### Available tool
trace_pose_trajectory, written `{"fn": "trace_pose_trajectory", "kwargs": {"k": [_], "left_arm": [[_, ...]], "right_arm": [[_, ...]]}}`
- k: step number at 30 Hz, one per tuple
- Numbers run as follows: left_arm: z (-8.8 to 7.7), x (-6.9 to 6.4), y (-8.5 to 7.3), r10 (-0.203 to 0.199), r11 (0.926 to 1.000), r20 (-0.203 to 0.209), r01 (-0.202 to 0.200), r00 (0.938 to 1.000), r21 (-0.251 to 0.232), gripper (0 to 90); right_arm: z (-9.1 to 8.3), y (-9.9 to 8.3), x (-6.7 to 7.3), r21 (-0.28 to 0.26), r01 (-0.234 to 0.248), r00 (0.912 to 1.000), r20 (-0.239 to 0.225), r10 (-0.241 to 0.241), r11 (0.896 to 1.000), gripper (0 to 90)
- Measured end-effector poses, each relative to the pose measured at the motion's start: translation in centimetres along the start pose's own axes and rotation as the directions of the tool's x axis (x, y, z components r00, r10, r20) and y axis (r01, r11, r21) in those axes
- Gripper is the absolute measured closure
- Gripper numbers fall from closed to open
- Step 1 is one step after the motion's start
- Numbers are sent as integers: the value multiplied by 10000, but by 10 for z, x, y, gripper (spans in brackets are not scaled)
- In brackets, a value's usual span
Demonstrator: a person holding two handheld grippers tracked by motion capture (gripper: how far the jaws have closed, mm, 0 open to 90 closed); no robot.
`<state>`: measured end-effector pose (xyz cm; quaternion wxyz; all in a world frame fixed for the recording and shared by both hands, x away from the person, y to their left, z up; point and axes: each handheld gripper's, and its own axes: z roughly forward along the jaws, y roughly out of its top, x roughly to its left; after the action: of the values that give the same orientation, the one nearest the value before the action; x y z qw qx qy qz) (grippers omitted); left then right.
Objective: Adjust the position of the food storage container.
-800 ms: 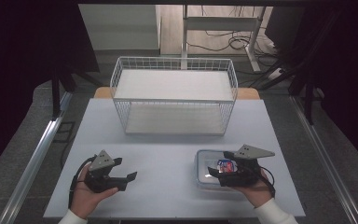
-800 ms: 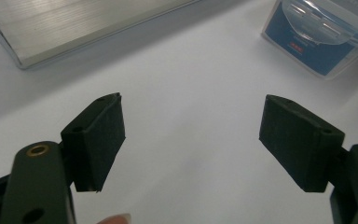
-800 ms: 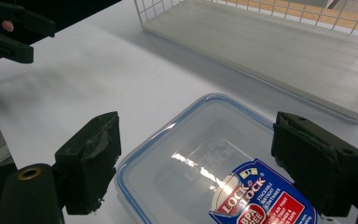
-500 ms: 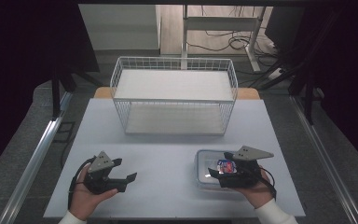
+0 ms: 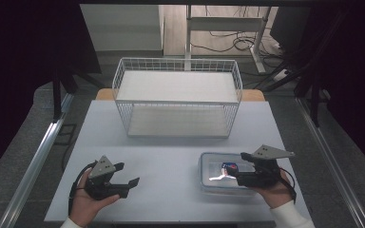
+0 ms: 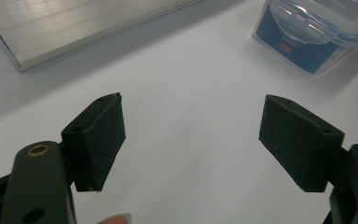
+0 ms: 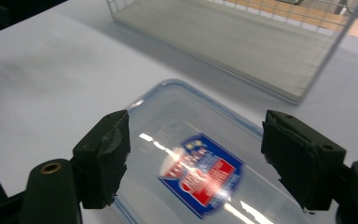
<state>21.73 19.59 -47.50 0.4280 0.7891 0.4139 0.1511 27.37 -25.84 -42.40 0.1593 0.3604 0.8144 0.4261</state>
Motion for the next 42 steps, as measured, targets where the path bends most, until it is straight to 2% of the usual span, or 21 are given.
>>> {"fn": "trace_pose_trajectory", "kwargs": {"k": [6,10,15,18,20,21,25,29,34,35,36,42], "left_arm": [[2,-2,2,67,10000,32,-67,10000,38,220],[5,-2,4,101,9999,84,-101,9999,43,220],[8,-2,5,136,9999,168,-138,9998,100,220],[11,-2,6,150,9998,195,-153,9997,155,220],[11,-2,5,144,9998,210,-148,9997,167,220],[11,-1,5,141,9997,206,-145,9997,188,220],[11,-2,5,151,9997,181,-154,9997,193,220],[11,-2,4,130,9997,157,-133,9998,213,219],[11,-1,2,85,9996,126,-89,9999,276,219],[11,-1,2,85,9996,126,-89,9999,276,219],[10,-1,2,77,9996,116,-80,9999,271,219],[12,-2,1,132,9992,156,-138,9998,384,219]], "right_arm": [[-12,-4,-14,35,-290,9990,351,288,9996,277],[-22,-8,-21,138,-407,9961,793,395,9991,303],[-31,-13,-28,248,-631,9913,1174,598,9977,331],[-37,-18,-37,438,-959,9847,1500,883,9944,369],[-38,-20,-39,517,-1002,9828,1607,907,9936,380],[-40,-22,-42,623,-1095,9793,1777,970,9920,402],[-42,-27,-50,868,-1247,9741,2001,1053,9884,468],[-44,-31,-56,1190,-1301,9689,2261,1008,9843,586],[-45,-41,-65,1640,-1514,9640,2425,1090,9748,751],[-45,-41,-65,1640,-1514,9640,2425,1090,9748,751],[-44,-46,-68,1920,-1596,9625,2483,1094,9683,805],[-40,-59,-71,2581,-1818,9638,2381,1198,9489,882]]}}
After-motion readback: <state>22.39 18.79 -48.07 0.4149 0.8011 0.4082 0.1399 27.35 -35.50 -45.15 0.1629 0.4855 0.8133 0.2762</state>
